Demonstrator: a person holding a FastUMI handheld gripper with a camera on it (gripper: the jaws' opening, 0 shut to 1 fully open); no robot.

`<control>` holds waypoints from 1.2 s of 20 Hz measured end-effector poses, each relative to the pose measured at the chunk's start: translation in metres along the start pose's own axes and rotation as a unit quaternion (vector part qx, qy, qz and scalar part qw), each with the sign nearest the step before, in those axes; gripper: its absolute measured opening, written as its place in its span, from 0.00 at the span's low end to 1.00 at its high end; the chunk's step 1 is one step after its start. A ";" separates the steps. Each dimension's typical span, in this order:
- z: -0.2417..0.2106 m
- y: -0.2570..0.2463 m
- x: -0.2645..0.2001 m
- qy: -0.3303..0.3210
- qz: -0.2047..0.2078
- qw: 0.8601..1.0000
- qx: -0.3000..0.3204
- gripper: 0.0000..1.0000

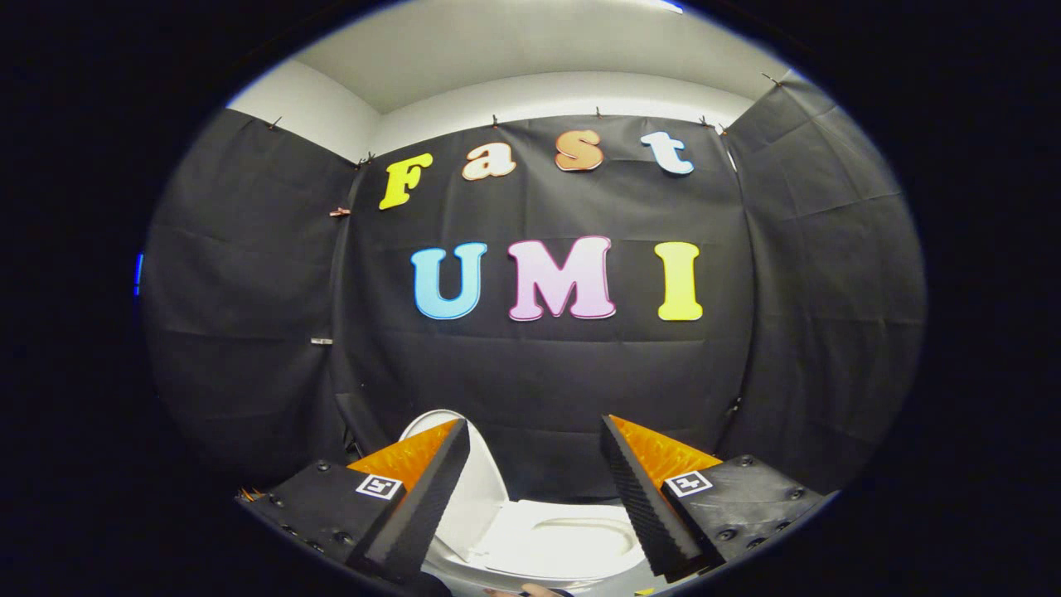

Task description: Open the toilet lid.

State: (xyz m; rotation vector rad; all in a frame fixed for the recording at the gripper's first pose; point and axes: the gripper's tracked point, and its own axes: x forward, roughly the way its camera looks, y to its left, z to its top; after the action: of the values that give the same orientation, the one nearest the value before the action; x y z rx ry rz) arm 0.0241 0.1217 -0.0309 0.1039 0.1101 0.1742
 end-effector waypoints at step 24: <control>0.031 -0.096 -0.025 -0.033 -0.031 0.999 0.018 0.98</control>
State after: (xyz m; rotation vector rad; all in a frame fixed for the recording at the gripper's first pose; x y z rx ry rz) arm 0.0190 0.0199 -0.0088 0.1428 0.0508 0.1072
